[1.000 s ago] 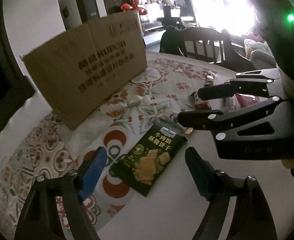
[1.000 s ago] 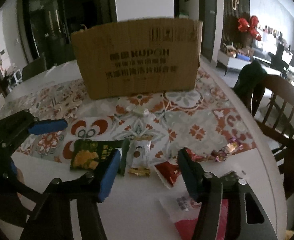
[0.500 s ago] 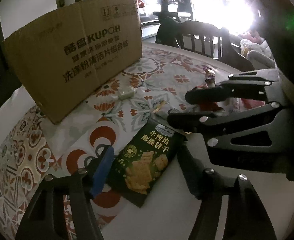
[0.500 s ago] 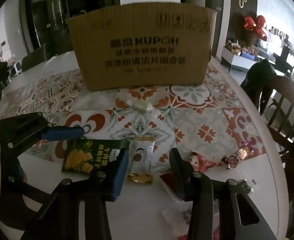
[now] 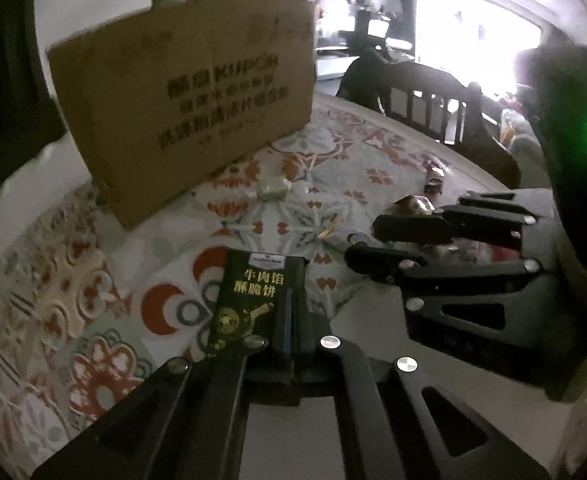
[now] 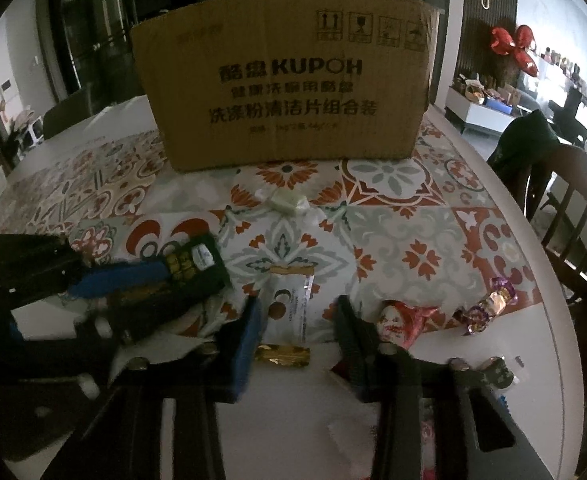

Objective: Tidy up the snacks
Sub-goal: 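Grasp the white snack bar with the right tool while the left tool grasps the green cracker packet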

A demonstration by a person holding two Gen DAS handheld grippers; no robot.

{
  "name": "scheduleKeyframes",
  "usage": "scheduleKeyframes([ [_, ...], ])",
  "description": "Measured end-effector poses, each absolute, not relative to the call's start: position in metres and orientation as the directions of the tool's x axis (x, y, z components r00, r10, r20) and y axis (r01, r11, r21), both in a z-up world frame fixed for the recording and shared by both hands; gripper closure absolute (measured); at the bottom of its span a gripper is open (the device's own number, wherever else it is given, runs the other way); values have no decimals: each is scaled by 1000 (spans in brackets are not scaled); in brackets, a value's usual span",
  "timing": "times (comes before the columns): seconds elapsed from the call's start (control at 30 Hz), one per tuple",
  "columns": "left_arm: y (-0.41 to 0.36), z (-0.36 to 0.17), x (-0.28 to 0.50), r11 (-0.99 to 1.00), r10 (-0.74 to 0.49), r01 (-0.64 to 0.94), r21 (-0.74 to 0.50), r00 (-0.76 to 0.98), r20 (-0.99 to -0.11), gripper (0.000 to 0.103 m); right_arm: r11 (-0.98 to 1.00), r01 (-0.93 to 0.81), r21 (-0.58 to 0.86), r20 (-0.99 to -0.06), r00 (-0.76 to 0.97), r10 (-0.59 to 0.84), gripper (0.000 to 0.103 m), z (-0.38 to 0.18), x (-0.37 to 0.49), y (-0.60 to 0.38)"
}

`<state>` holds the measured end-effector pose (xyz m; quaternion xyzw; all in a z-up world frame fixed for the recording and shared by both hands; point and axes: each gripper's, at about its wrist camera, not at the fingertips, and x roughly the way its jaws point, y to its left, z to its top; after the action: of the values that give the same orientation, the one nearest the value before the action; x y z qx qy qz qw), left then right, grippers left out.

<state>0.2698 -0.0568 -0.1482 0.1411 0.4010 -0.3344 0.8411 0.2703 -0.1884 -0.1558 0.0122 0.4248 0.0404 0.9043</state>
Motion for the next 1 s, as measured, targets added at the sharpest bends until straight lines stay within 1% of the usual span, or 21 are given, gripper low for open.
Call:
scheduleKeyframes([
  [0.07,-54,-148,272,750,-449,660,-45,458,-767,98,997,-62,48,-766,638,77,73,-156,270,-188],
  [0.1,-52,-148,274,752,-463,655,-74,444,-767,96,997,-61,49,-767,637,77,73,-156,270,-188],
  [0.13,-50,-147,275,755,-470,649,-93,437,-767,90,997,-61,51,-767,637,78,73,-156,270,-188],
  [0.17,-48,-146,275,758,-473,644,-104,434,-767,78,997,-61,53,-766,637,79,74,-156,270,-188],
  [0.2,-47,-145,274,758,-476,644,-102,438,-763,71,997,-58,48,-765,639,74,76,-156,269,-188],
  [0.23,-47,-143,272,761,-466,644,-81,456,-758,59,998,-55,40,-765,641,66,78,-156,269,-188],
  [0.27,-47,-142,271,762,-456,645,-55,473,-754,57,998,-52,33,-764,642,59,79,-156,269,-188],
  [0.33,-47,-142,271,759,-437,651,-19,488,-755,56,998,-50,30,-760,647,55,79,-156,268,-188],
  [0.47,-43,-143,278,754,-419,657,5,487,-766,55,998,-44,38,-756,652,57,81,-156,267,-187],
  [0.5,-41,-143,279,752,-410,659,25,497,-765,53,998,-44,51,-756,651,67,81,-156,267,-187],
  [0.53,-41,-142,280,750,-405,660,35,501,-764,47,997,-42,67,-757,649,79,81,-155,266,-187],
  [0.57,-41,-142,280,746,-400,663,51,509,-763,45,996,-41,75,-755,651,84,81,-155,266,-186],
  [0.73,-46,-150,285,700,-400,710,75,476,-783,45,994,-50,94,-743,662,103,81,-151,264,-178],
  [0.83,-48,-154,290,701,-378,706,101,488,-787,44,993,-49,107,-743,659,113,81,-151,264,-176],
  [1.0,-47,-156,299,709,-406,704,48,463,-788,44,991,-28,134,-750,651,119,81,-153,269,-178],
])
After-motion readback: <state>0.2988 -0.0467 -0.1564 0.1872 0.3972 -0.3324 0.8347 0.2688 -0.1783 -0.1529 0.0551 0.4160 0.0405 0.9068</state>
